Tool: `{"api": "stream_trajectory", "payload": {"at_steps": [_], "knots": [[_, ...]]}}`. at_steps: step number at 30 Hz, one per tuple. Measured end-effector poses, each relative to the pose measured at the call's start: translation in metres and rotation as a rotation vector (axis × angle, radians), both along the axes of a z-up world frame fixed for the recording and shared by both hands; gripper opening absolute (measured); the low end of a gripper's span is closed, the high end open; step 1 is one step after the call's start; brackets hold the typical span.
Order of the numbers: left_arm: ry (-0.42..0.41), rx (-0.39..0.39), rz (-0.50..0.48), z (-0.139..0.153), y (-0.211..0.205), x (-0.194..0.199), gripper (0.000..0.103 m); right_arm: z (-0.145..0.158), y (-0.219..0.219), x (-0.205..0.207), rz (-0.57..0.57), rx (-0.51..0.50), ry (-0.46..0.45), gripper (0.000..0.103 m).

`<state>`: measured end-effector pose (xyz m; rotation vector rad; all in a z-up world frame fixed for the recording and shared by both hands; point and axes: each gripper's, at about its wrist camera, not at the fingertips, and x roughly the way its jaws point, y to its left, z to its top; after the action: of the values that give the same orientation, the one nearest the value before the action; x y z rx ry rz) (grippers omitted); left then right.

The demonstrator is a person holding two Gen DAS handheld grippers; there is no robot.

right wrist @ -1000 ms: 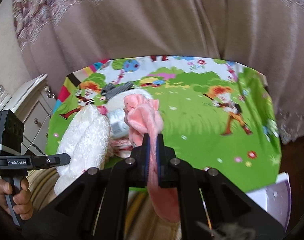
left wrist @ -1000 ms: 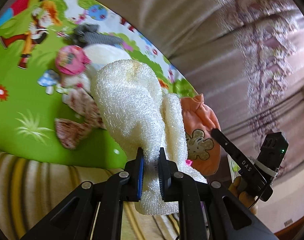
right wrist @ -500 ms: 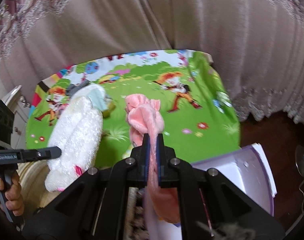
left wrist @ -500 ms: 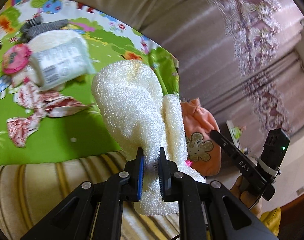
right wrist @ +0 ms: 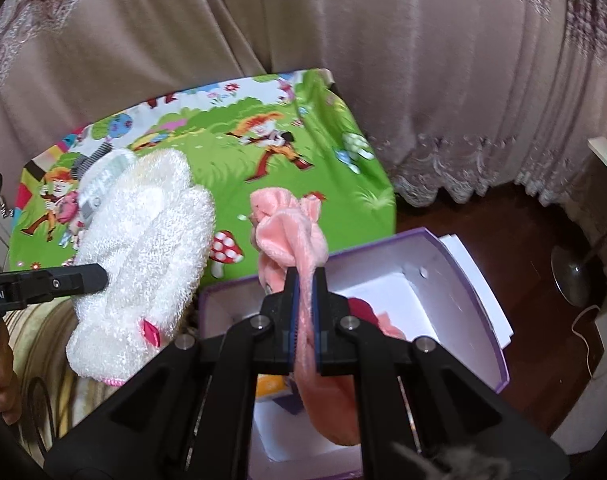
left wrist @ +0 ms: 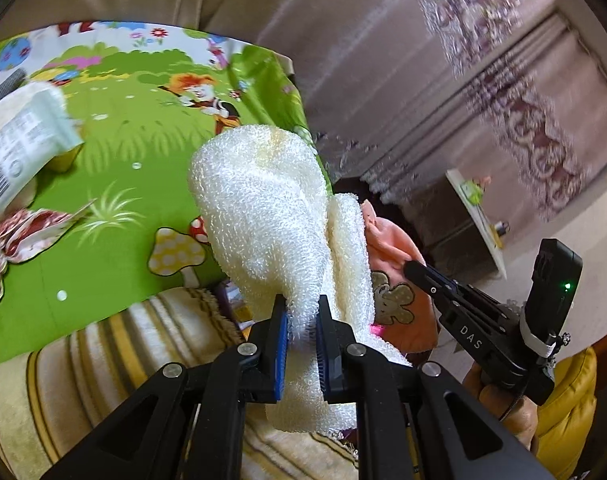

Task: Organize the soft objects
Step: 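Carry the slipper and pink mitten over the box and release both, then grasp the pink round purse with the left tool while the right tool grasps the white cotton-pad bag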

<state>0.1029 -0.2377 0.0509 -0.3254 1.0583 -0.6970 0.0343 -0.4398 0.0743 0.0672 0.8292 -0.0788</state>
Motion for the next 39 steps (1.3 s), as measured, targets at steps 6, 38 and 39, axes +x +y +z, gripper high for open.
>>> {"api": "stream_trajectory", "payload": {"at_steps": [6, 38, 39], "knots": [[-0.003, 0.043, -0.048, -0.003, -0.025, 0.000, 0.013, -0.014, -0.021, -0.009, -0.067, -0.010, 0.040, 0.008], [-0.179, 0.286, 0.072, 0.012, -0.019, 0.010, 0.060, -0.016, -0.030, -0.008, -0.136, -0.021, 0.051, 0.075], [-0.203, 0.298, 0.088, 0.013, -0.015, 0.011, 0.060, -0.016, -0.028, -0.007, -0.132, -0.021, 0.050, 0.075]]}}
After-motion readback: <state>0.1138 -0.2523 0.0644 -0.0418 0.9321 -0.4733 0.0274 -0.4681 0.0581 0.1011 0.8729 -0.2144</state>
